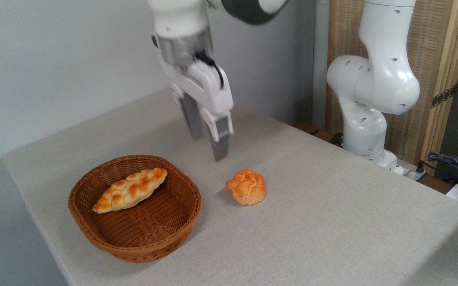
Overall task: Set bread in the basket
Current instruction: 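Move the gripper down over the round golden bun and grasp it, then carry the held bun over the wicker basket and lower it inside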
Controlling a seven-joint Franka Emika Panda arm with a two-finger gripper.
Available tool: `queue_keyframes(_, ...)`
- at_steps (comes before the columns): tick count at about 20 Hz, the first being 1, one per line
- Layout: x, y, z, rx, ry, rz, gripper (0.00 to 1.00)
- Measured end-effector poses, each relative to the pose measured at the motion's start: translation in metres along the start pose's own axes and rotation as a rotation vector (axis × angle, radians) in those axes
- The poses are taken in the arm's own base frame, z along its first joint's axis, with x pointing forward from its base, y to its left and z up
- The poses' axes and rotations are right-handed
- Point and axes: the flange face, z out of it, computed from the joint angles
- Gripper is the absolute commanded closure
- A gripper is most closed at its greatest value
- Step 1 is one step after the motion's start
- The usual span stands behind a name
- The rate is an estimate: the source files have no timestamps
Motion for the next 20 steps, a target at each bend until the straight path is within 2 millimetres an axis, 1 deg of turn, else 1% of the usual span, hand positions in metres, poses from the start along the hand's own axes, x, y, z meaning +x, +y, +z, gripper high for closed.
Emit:
queue_keyframes(2, -0.002, 0.005, 0.037, 0.013, -0.043, 0.059, 0.00)
queue_keyframes(5, -0.005, 0.014, 0.092, -0.011, -0.094, 0.099, 0.00)
queue_keyframes(7, -0.011, 0.020, 0.117, -0.023, -0.149, 0.119, 0.02)
queue_keyframes(8, -0.015, 0.022, 0.125, -0.026, -0.173, 0.126, 0.21)
queue_keyframes(9, -0.017, 0.023, 0.130, -0.028, -0.186, 0.130, 0.51)
queue_keyframes(10, -0.018, 0.023, 0.133, -0.029, -0.193, 0.133, 0.65)
queue_keyframes(11, -0.019, 0.023, 0.134, -0.029, -0.196, 0.134, 0.68)
queue_keyframes(20, -0.020, 0.023, 0.135, -0.031, -0.198, 0.133, 0.68)
